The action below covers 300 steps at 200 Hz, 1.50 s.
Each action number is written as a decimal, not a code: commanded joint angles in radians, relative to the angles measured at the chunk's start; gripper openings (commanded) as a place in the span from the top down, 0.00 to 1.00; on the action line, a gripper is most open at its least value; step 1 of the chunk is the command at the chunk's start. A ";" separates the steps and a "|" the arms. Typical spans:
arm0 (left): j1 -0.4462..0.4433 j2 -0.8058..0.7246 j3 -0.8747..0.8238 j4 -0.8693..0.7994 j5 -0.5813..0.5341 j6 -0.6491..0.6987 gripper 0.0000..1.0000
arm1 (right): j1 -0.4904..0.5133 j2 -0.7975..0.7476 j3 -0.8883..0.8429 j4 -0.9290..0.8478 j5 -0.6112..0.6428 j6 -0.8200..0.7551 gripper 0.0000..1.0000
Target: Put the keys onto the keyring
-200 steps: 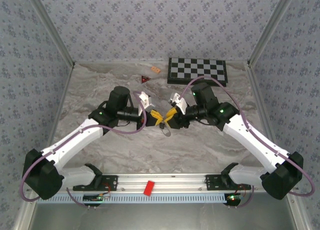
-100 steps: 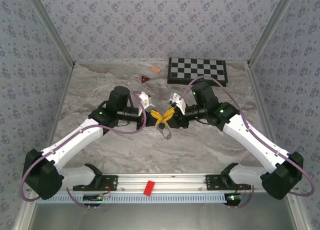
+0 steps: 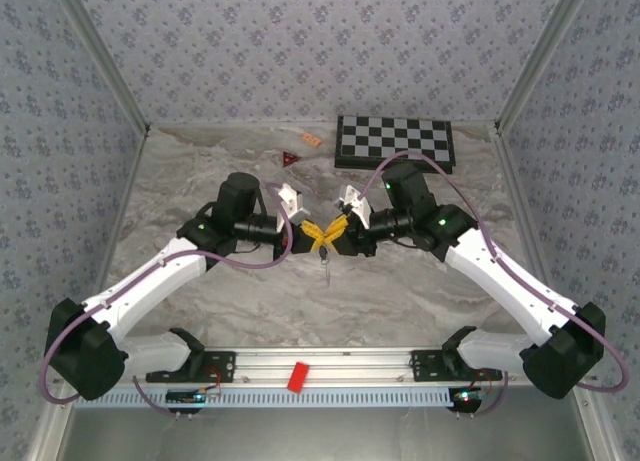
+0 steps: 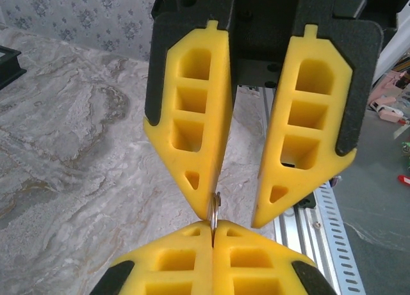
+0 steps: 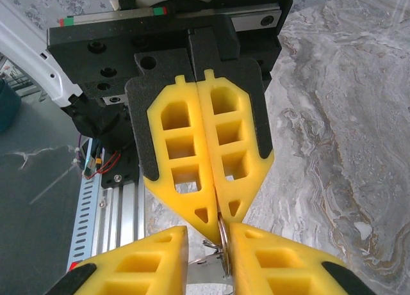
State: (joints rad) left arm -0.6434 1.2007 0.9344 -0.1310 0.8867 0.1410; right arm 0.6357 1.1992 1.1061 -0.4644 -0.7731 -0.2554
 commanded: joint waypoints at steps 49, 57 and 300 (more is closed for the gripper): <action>-0.001 -0.027 0.012 0.072 0.013 -0.019 1.00 | 0.021 0.022 -0.012 -0.027 -0.038 -0.005 1.00; 0.000 -0.029 0.011 0.074 0.012 -0.018 1.00 | 0.022 0.020 -0.016 -0.026 -0.038 -0.005 1.00; 0.013 -0.064 -0.033 0.189 -0.048 -0.118 0.62 | -0.045 -0.122 -0.218 0.402 0.012 0.221 1.00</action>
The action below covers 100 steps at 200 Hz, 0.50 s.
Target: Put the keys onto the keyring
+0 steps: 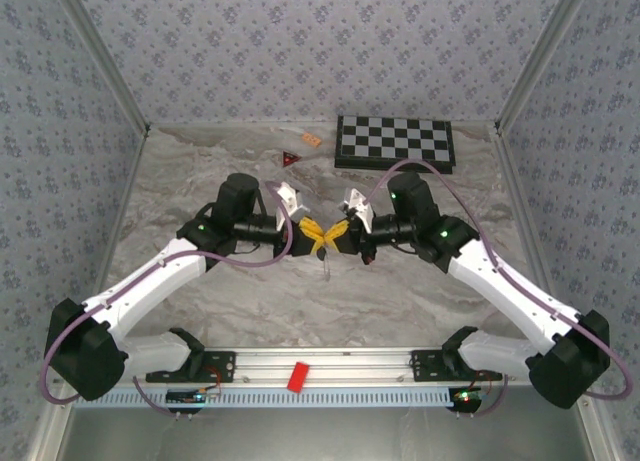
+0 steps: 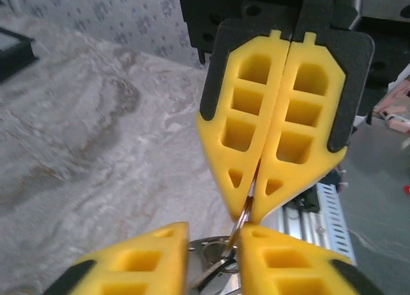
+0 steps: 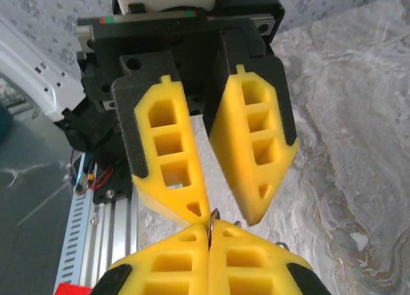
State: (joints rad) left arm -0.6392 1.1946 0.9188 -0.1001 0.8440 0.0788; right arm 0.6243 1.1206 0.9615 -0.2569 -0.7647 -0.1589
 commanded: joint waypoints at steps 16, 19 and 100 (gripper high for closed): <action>0.010 -0.080 -0.045 0.213 -0.026 -0.091 0.61 | -0.058 -0.066 -0.126 0.329 0.000 0.201 1.00; 0.012 -0.084 -0.050 0.223 -0.034 -0.098 0.61 | -0.063 -0.069 -0.134 0.354 -0.002 0.213 1.00; 0.013 -0.080 -0.130 0.373 -0.111 -0.224 0.58 | -0.078 -0.078 -0.274 0.833 0.015 0.492 1.00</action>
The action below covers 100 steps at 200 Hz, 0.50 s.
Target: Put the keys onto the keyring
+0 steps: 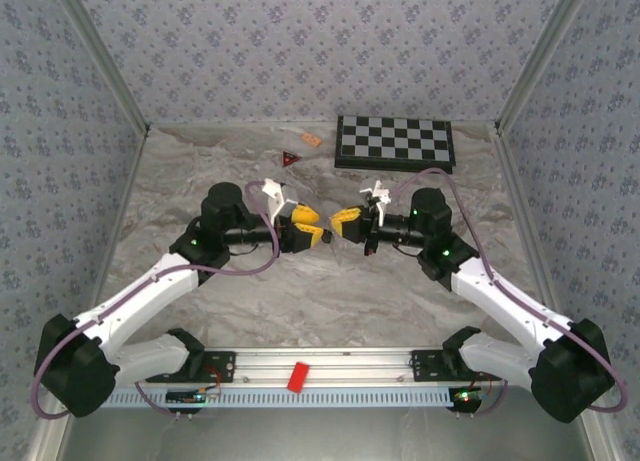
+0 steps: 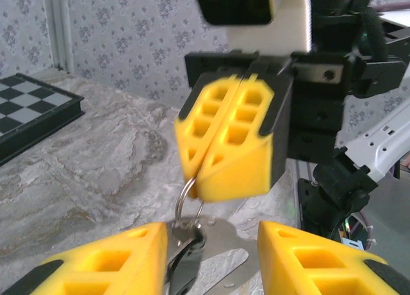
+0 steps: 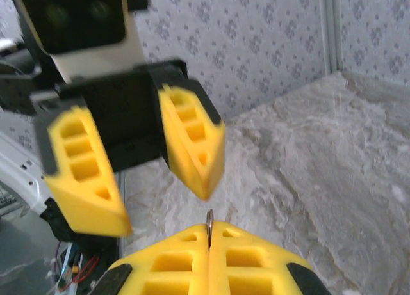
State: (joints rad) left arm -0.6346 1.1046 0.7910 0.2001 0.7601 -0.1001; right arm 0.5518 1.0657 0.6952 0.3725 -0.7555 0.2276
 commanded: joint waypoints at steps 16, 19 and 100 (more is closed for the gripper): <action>0.008 0.011 -0.009 0.081 -0.055 -0.047 0.58 | -0.005 -0.027 -0.010 0.221 0.002 0.125 1.00; 0.009 0.011 -0.011 0.081 -0.060 -0.046 0.58 | -0.005 -0.029 -0.011 0.224 0.002 0.128 1.00; 0.007 0.064 0.004 0.108 -0.007 -0.066 0.60 | 0.010 -0.044 -0.027 0.250 0.005 0.150 1.00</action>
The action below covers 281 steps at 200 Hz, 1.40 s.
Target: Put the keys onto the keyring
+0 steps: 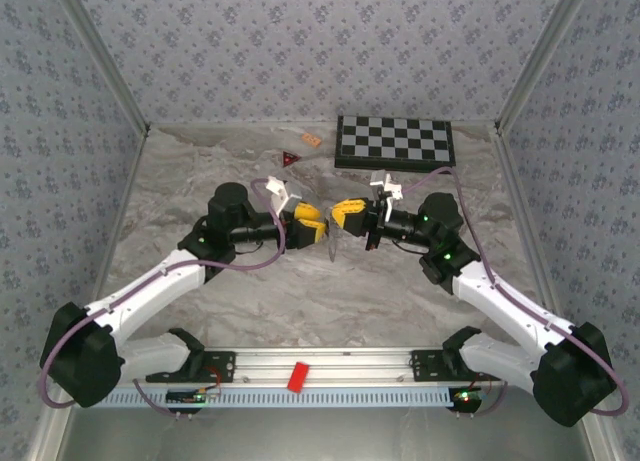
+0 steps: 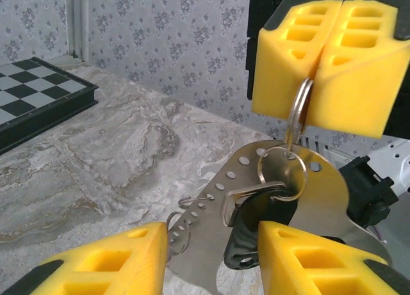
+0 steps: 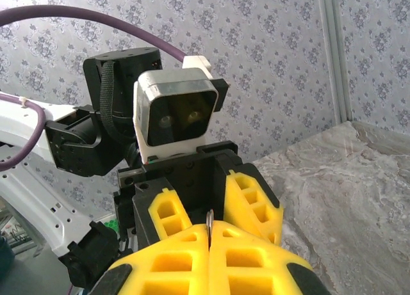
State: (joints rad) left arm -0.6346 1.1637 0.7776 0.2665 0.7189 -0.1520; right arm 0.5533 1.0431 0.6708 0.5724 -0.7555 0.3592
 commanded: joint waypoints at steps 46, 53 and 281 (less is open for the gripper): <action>0.007 -0.018 0.018 0.029 0.019 -0.014 0.61 | 0.014 -0.019 -0.007 0.058 0.013 0.019 1.00; 0.006 -0.031 0.018 0.029 0.010 -0.015 0.61 | 0.014 -0.019 -0.011 0.061 0.016 0.020 1.00; -0.053 0.029 0.021 0.116 0.087 -0.017 0.47 | 0.024 0.007 -0.021 0.172 0.021 0.103 1.00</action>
State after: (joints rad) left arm -0.6731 1.1797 0.7620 0.3428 0.7555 -0.1844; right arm 0.5686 1.0492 0.6491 0.6930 -0.7223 0.4458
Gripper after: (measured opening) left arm 0.541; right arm 0.037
